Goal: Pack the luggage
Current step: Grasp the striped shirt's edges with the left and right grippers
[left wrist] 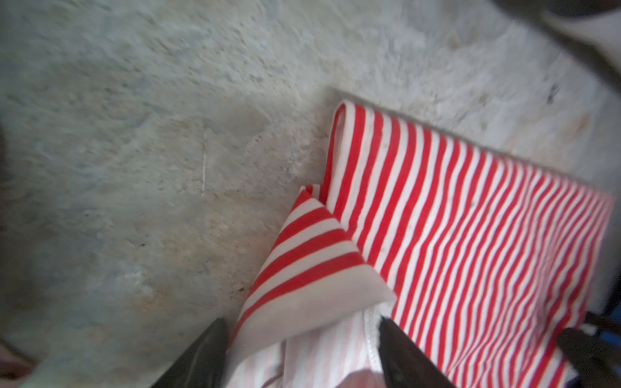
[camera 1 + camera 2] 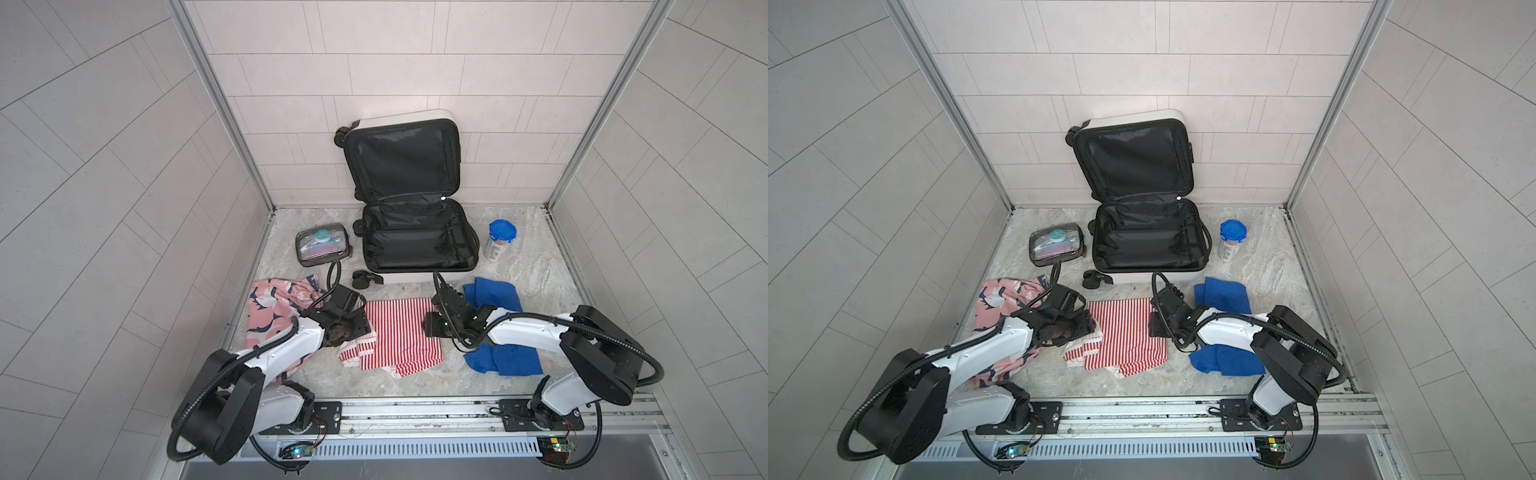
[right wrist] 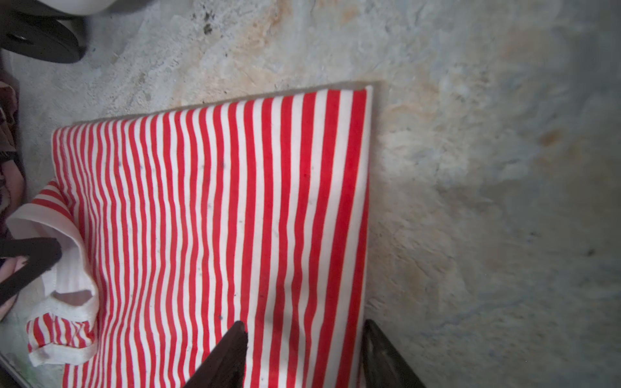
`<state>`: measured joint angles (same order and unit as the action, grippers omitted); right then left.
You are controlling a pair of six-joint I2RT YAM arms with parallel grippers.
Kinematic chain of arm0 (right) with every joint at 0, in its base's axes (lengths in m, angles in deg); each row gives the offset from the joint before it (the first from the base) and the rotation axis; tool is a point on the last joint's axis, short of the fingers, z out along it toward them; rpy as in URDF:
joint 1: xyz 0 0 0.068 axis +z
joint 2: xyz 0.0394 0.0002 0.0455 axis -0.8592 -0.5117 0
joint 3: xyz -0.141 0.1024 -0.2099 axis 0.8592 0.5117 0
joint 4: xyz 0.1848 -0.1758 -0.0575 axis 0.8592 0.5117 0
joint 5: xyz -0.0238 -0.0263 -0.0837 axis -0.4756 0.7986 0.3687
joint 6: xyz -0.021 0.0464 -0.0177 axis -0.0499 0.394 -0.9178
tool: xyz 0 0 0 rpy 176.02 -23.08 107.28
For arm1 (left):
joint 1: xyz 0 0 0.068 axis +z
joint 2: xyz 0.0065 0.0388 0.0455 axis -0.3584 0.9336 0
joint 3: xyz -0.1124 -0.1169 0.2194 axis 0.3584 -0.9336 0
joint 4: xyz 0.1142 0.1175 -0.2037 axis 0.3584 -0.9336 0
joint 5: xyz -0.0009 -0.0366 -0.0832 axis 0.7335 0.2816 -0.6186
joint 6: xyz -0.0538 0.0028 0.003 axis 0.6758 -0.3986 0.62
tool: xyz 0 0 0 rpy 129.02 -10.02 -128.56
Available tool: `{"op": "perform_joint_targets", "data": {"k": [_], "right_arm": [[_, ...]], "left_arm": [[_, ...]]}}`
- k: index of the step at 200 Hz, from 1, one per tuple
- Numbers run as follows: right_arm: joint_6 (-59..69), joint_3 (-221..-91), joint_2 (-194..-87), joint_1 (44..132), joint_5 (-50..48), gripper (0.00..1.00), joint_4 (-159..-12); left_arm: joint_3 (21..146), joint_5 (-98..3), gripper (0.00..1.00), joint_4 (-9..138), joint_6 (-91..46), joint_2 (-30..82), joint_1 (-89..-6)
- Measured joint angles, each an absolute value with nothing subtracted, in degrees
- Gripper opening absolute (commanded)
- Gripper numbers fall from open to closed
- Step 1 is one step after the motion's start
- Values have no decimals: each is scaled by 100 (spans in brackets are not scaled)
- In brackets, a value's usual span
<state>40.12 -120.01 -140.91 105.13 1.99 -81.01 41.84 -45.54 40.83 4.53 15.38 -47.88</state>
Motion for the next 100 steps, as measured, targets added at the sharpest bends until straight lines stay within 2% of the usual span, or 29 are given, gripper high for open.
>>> {"op": "perform_joint_targets", "data": {"k": [14, 57, 77, 100], "right_arm": [[4019, -12003, -14109, 10522, 204, 49, -8112], [4034, -12016, -14168, 10535, 202, 36, -8119], [4041, -12053, -14225, 10535, 191, 32, -8136], [4045, -12086, -14266, 10535, 182, 30, -8141]], "left_arm": [[4236, -4476, 49, 3939, 424, 1571, -4836], [4542, -4447, 14, 3585, 330, 1536, -4916], [4730, -4570, 4, 3519, 309, 1536, -4938], [4918, -4784, 3, 3475, 324, 1536, -5002]]}}
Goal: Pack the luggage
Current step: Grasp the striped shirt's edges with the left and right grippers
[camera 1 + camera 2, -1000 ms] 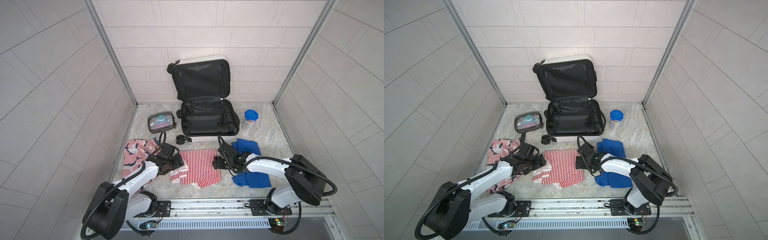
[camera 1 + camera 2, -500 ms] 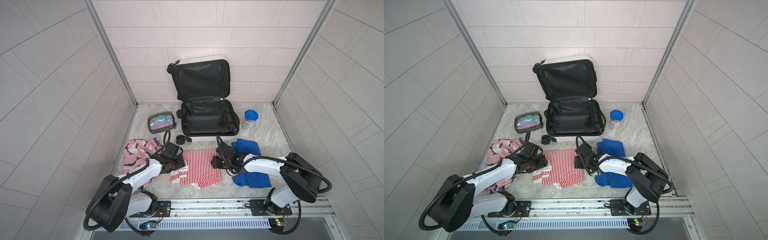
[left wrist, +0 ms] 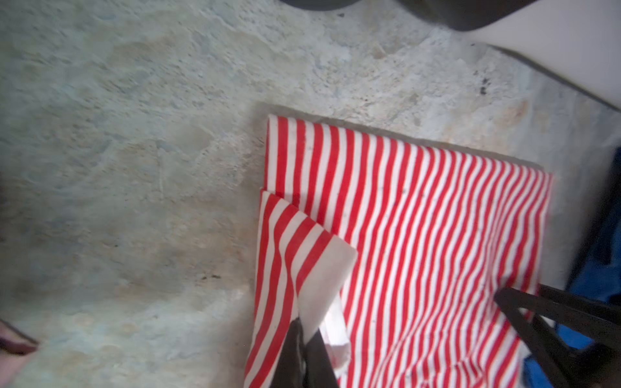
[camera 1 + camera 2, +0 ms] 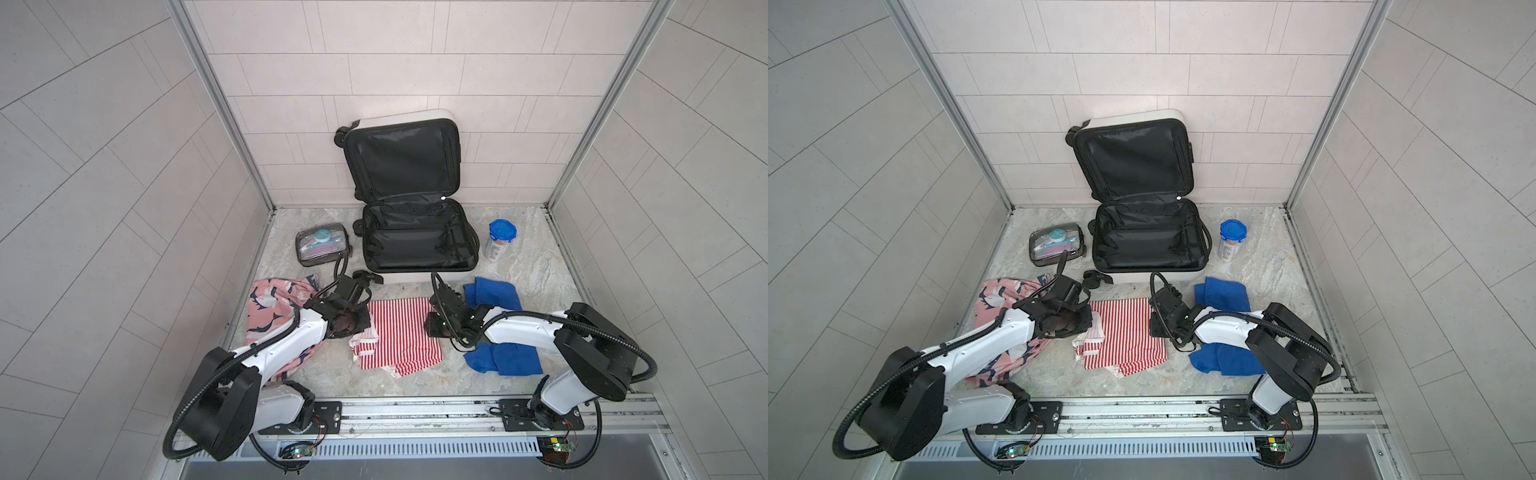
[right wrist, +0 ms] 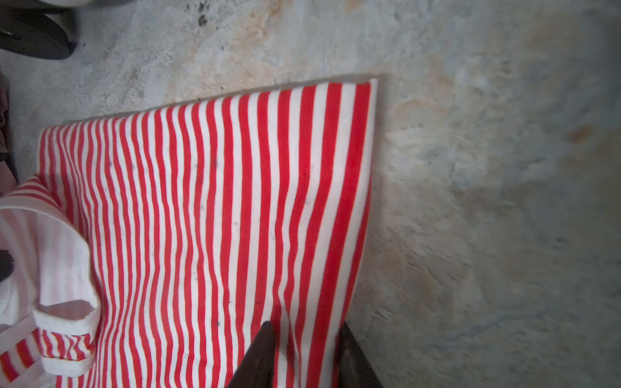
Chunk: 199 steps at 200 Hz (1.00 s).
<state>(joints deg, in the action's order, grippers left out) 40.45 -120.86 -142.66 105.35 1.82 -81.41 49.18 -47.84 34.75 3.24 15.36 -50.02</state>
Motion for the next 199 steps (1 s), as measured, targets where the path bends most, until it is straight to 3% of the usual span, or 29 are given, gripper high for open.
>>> {"op": "perform_joint_targets", "data": {"k": [54, 175, 189, 199], "right_arm": [[4041, -12095, -14279, 10535, 184, 29, -8136], [4037, -12134, -14310, 10535, 182, 28, -8104], [4026, -12134, -14308, 10535, 180, 32, -8106], [4023, -12136, -14308, 10535, 178, 34, -8108]], "left_arm": [[5390, -5201, 3, 3373, 433, 1571, -5268], [6116, -5551, 3, 4179, 1058, 2804, -6350], [6204, -5612, 8, 4380, 1115, 2911, -6414], [6223, -5645, 19, 4520, 1137, 3038, -6436]]}}
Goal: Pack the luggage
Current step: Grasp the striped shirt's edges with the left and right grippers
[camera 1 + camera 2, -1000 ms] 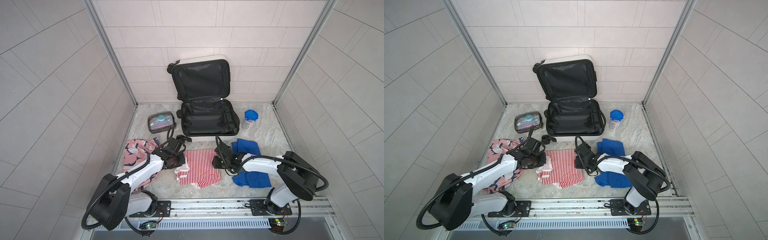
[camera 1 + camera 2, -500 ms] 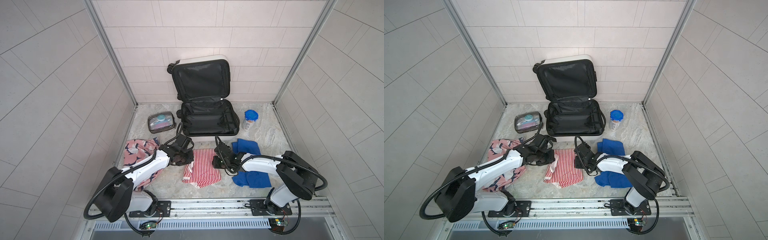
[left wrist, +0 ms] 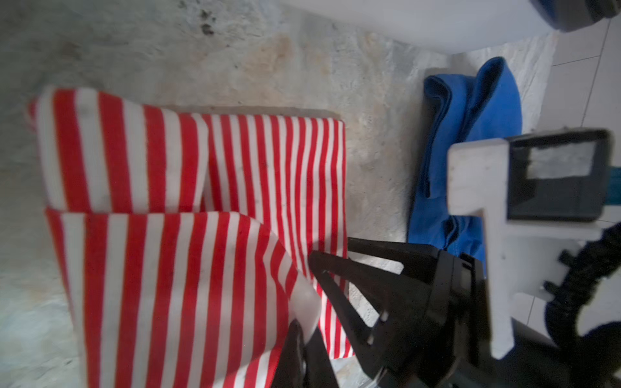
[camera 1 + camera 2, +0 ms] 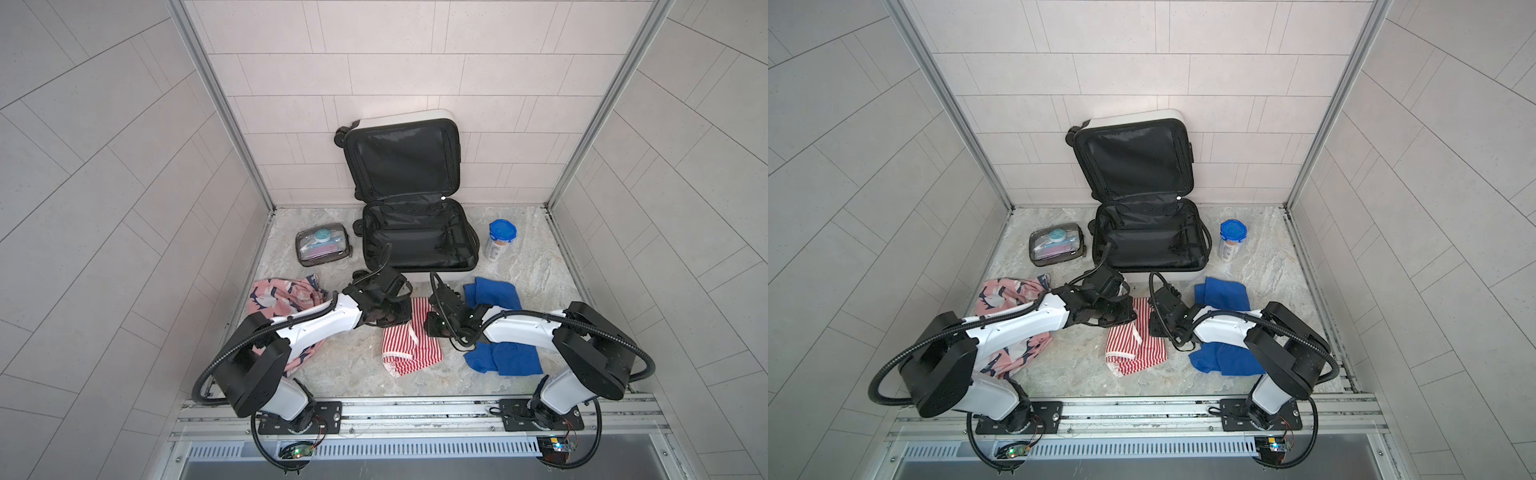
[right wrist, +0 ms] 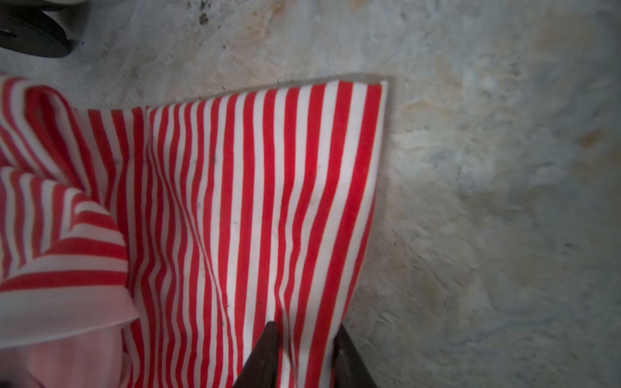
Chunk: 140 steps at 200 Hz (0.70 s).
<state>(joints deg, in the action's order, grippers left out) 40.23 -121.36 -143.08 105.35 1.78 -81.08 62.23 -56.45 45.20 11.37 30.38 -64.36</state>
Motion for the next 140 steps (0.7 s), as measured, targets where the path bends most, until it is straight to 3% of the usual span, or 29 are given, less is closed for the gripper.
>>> {"op": "perform_joint_targets", "data": {"k": [19, 34, 72, 140], "right_arm": [[4021, -12136, -14297, 10533, 164, 38, -8114], [4030, -12136, -14288, 10529, 156, 43, -8121], [4034, -12132, -14201, 10505, 158, 59, -8088], [4019, -12125, -14124, 10468, 147, 71, -8025]], "left_arm": [[6230, -5713, 49, 4684, 1200, 3359, -6471], [6230, -5737, 62, 4726, 1192, 3558, -6488], [6300, -5691, 65, 4640, 1074, 3593, -6490], [7174, -4580, 72, 3045, 291, 2609, -6436]]}}
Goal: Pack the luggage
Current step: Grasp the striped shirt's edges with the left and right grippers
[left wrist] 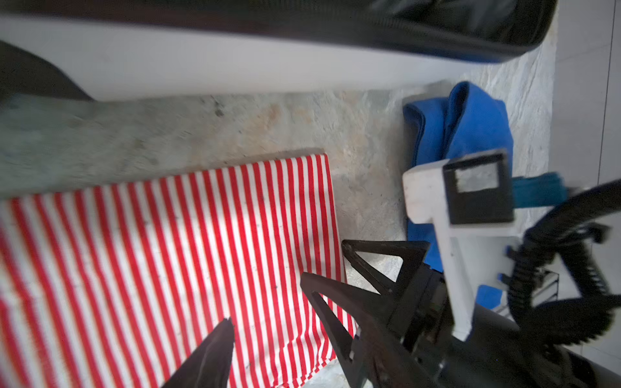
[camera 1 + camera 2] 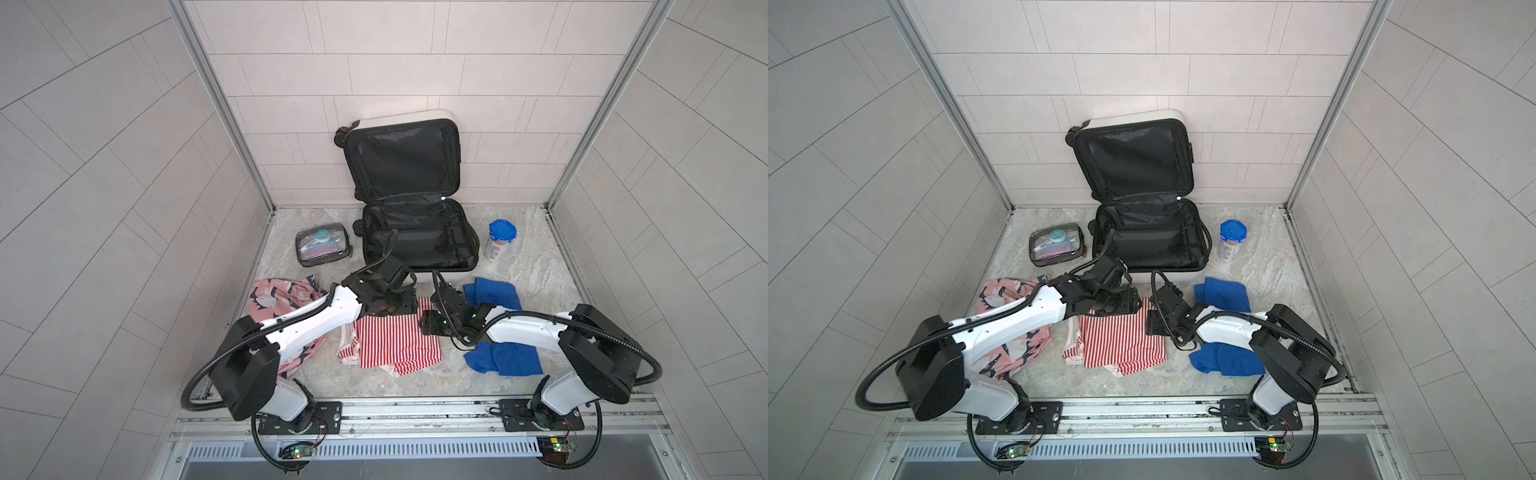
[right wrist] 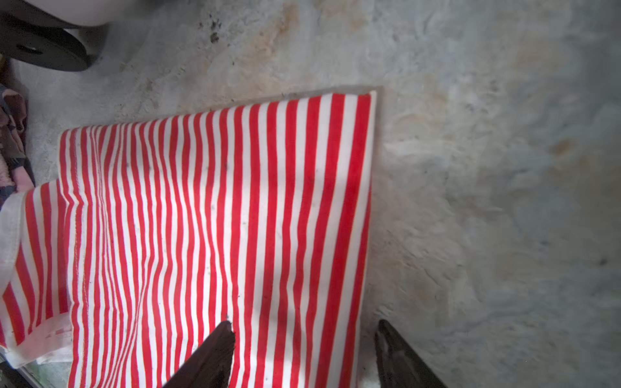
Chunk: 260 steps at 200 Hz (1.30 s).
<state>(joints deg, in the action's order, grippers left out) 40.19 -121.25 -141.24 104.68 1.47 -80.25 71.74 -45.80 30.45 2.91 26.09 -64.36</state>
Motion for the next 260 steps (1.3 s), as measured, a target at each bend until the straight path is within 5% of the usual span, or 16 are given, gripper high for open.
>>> {"op": "perform_joint_targets", "data": {"k": [34, 117, 178, 260], "right_arm": [[4021, -12125, -14109, 10468, 143, 73, -8014], [4021, -12125, -14109, 10468, 140, 71, -7992], [4021, -12125, -14074, 10468, 140, 73, -7927], [4017, -12125, -14061, 10468, 140, 75, -7900]], "left_arm": [[6905, -3901, 74, 2269, 42, 2246, -6027], [5443, -3955, 45, 2289, -83, 2262, -5181], [4816, -4021, 72, 2376, -28, 1803, -4333], [4647, -4851, 79, 3244, -76, 1575, -4265]]}}
